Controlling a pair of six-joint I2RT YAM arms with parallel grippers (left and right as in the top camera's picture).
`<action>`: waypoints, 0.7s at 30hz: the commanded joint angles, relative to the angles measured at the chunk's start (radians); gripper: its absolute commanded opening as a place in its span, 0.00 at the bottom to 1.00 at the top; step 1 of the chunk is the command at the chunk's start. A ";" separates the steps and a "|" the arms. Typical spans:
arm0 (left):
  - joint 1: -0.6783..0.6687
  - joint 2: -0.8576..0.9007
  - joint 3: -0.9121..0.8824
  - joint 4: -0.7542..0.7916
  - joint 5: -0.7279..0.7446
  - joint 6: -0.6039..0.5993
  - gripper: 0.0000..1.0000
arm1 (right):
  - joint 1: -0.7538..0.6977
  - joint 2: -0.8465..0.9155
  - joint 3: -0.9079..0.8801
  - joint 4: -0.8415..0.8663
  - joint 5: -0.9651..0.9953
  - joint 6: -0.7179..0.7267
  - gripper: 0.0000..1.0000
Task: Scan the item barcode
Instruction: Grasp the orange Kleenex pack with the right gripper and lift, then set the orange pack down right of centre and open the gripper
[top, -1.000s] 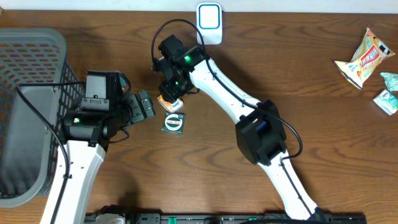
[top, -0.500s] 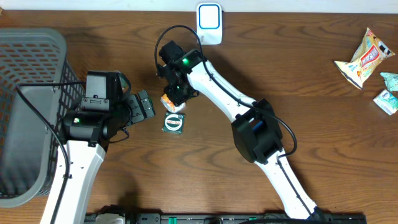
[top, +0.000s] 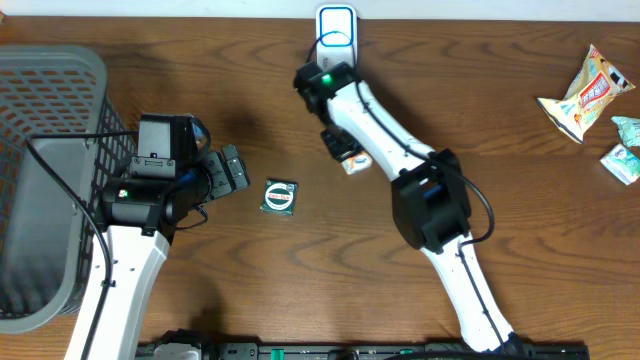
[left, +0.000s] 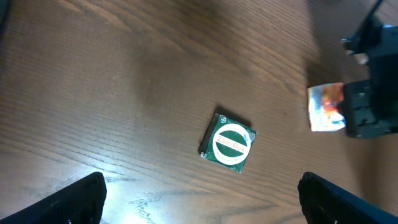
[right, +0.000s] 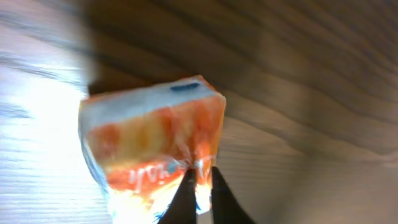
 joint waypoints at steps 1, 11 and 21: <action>0.006 0.002 0.009 -0.003 -0.013 0.003 0.98 | -0.008 -0.093 -0.005 -0.002 0.010 0.024 0.18; 0.006 0.002 0.009 -0.003 -0.013 0.003 0.98 | 0.005 -0.111 -0.006 0.039 -0.269 -0.065 0.68; 0.006 0.002 0.009 -0.003 -0.013 0.003 0.98 | 0.043 -0.109 -0.015 0.047 -0.115 0.027 0.56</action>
